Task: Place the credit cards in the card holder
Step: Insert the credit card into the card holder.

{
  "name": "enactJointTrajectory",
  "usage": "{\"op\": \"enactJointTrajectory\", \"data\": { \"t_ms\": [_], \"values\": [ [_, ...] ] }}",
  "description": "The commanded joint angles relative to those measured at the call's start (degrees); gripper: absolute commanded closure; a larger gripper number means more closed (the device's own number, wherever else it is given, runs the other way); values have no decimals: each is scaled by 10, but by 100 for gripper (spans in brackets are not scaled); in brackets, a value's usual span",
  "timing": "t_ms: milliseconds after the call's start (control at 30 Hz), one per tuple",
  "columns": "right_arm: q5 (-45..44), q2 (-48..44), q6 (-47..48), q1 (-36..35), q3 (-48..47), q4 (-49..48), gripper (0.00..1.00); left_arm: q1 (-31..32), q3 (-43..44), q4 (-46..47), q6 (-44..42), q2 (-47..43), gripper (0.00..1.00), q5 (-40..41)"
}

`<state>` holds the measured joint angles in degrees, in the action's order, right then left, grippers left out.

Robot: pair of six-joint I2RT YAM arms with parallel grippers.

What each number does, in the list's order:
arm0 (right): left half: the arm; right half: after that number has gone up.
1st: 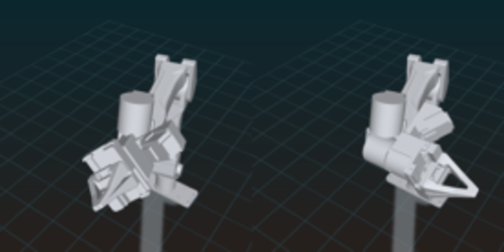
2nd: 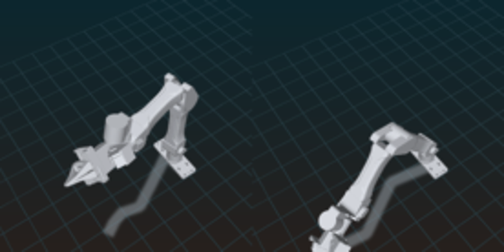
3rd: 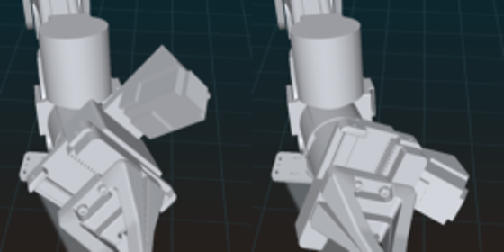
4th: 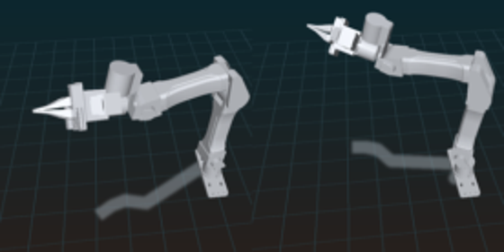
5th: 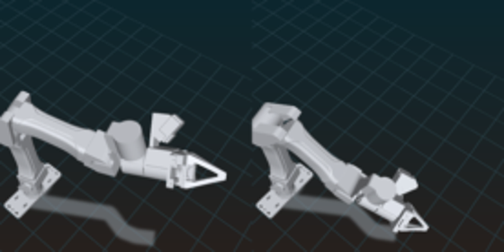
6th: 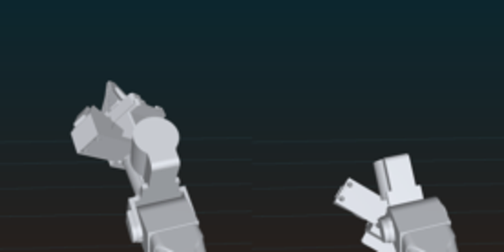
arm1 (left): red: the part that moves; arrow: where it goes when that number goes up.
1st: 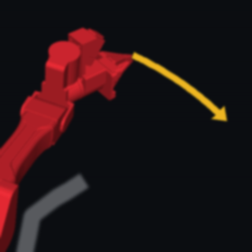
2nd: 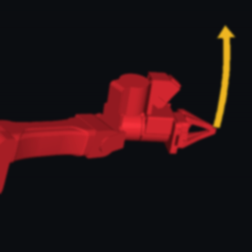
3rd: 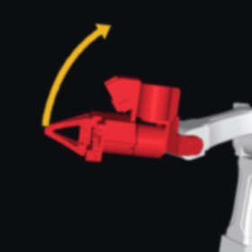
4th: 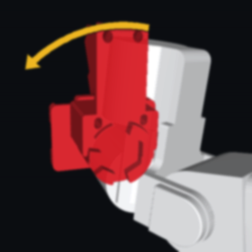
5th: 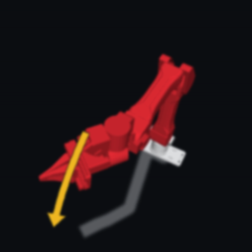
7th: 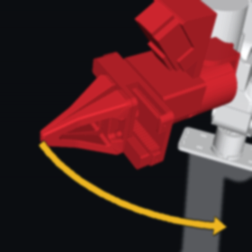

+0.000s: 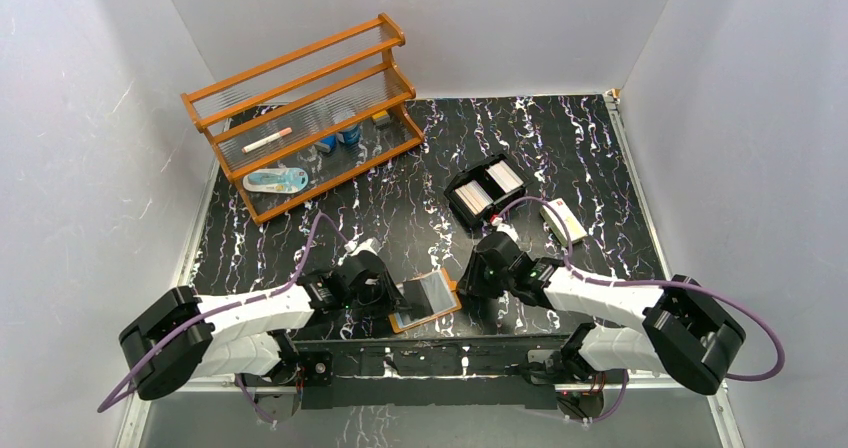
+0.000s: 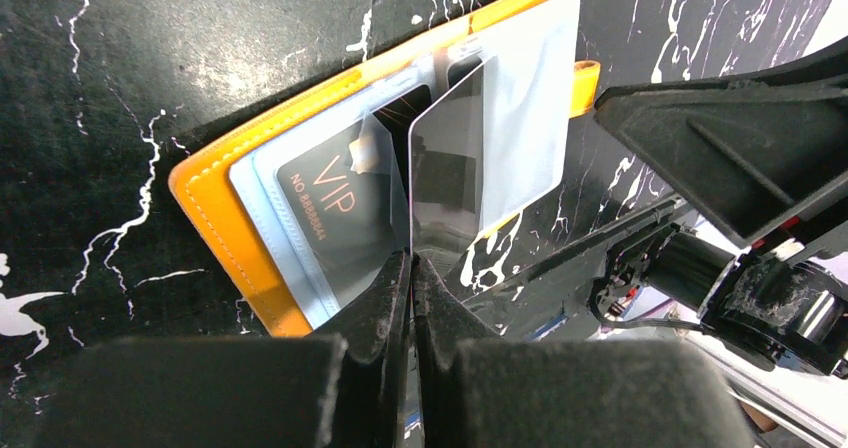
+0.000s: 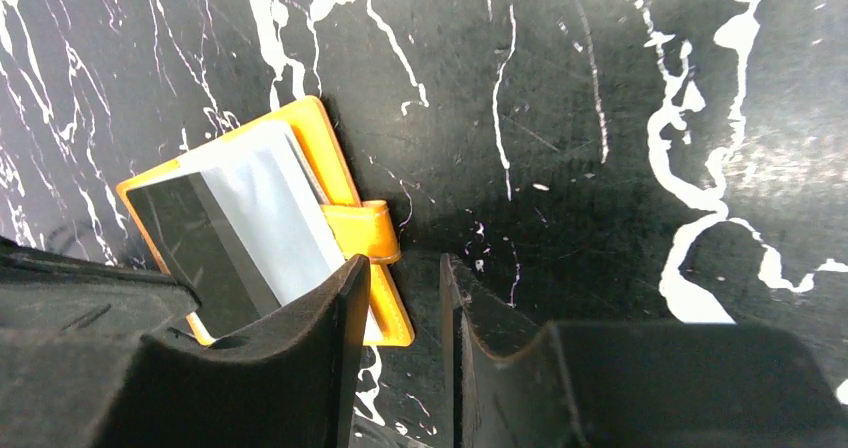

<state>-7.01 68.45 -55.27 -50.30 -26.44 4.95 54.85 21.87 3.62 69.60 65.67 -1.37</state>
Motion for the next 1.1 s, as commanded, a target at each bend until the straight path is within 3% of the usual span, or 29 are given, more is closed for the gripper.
{"op": "enactJointTrajectory", "data": {
  "t_ms": [0, 233, 767, 833, 1067],
  "values": [
    [38, 8, -8, 1, 17, -48, 61, -2, 17, 2, -8, 5, 100, 31],
    [92, 23, -48, -4, 59, -118, 63, -1, 16, 24, 1, 17, 100, 36],
    [109, 45, -75, -36, 60, -145, 68, 0, 27, 49, -5, 51, 100, 25],
    [107, 43, -79, -40, 60, -145, 68, -1, 41, 35, -16, 50, 96, 24],
    [88, 19, -75, -42, 56, -113, 68, -1, 55, -29, -27, 16, 56, 36]
  ]
}}
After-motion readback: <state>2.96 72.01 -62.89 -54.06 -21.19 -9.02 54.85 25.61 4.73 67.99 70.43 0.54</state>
